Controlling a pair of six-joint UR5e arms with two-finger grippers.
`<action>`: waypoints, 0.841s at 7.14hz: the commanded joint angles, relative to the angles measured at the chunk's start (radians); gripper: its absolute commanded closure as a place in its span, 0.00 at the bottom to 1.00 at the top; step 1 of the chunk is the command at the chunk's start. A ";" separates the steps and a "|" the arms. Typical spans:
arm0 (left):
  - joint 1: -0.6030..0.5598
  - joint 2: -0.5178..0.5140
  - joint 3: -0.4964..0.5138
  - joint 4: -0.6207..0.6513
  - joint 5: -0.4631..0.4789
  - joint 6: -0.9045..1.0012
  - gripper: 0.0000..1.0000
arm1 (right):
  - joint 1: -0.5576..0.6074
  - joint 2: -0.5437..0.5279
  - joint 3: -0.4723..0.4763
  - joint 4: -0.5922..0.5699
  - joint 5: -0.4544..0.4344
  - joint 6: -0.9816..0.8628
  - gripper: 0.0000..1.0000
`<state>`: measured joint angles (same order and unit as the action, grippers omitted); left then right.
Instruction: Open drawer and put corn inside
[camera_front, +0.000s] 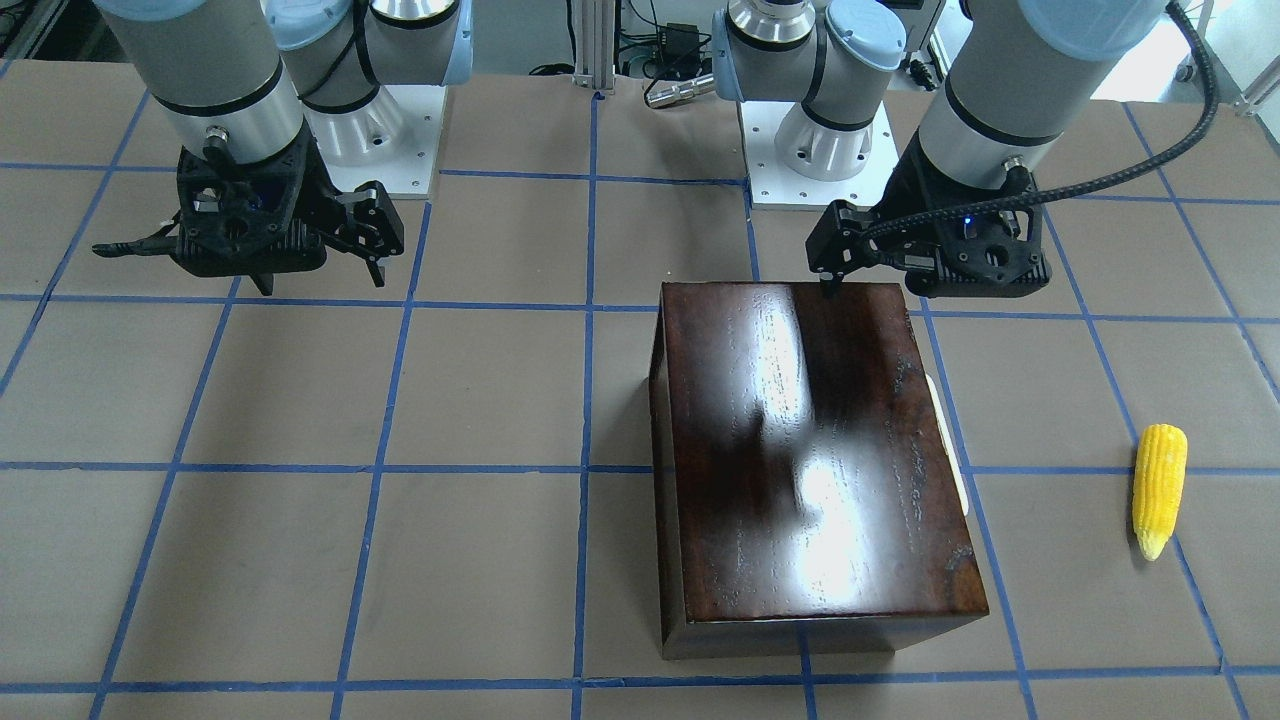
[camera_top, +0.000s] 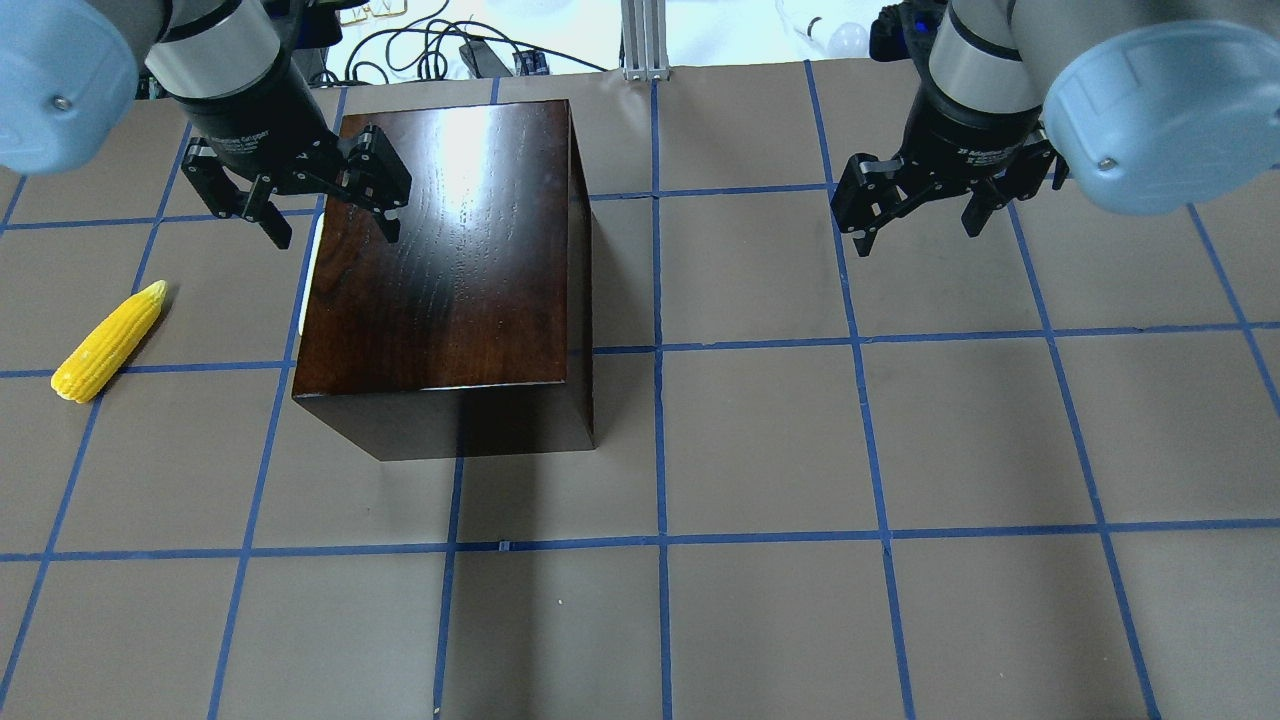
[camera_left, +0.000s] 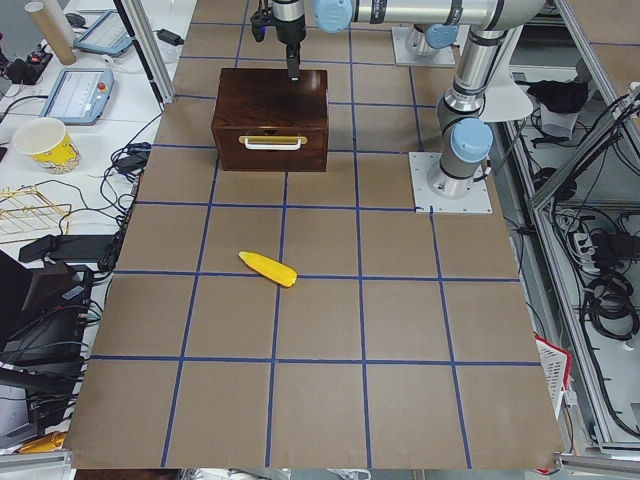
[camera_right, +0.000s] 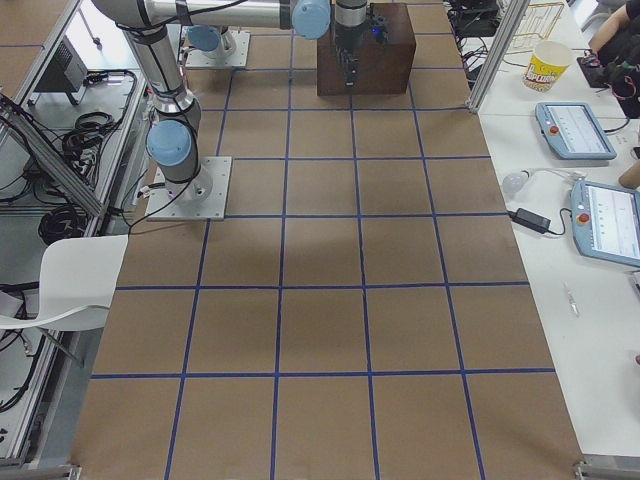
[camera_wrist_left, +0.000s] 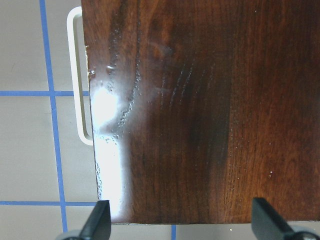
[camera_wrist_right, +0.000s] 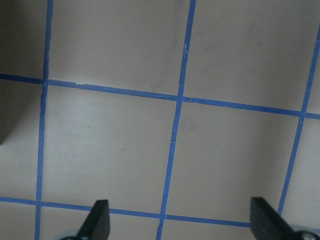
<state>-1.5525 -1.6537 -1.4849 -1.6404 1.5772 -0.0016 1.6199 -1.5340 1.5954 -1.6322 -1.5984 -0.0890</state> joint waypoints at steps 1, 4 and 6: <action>0.000 0.000 0.000 0.001 0.000 0.000 0.00 | -0.002 0.000 0.000 0.000 0.000 0.000 0.00; 0.005 0.006 0.000 0.002 -0.002 -0.001 0.00 | 0.002 0.000 0.000 0.000 0.000 0.000 0.00; 0.005 0.012 0.000 0.010 -0.006 -0.001 0.00 | 0.002 0.000 0.000 0.000 0.000 0.000 0.00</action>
<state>-1.5484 -1.6468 -1.4844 -1.6348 1.5713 -0.0025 1.6197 -1.5340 1.5954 -1.6321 -1.5984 -0.0890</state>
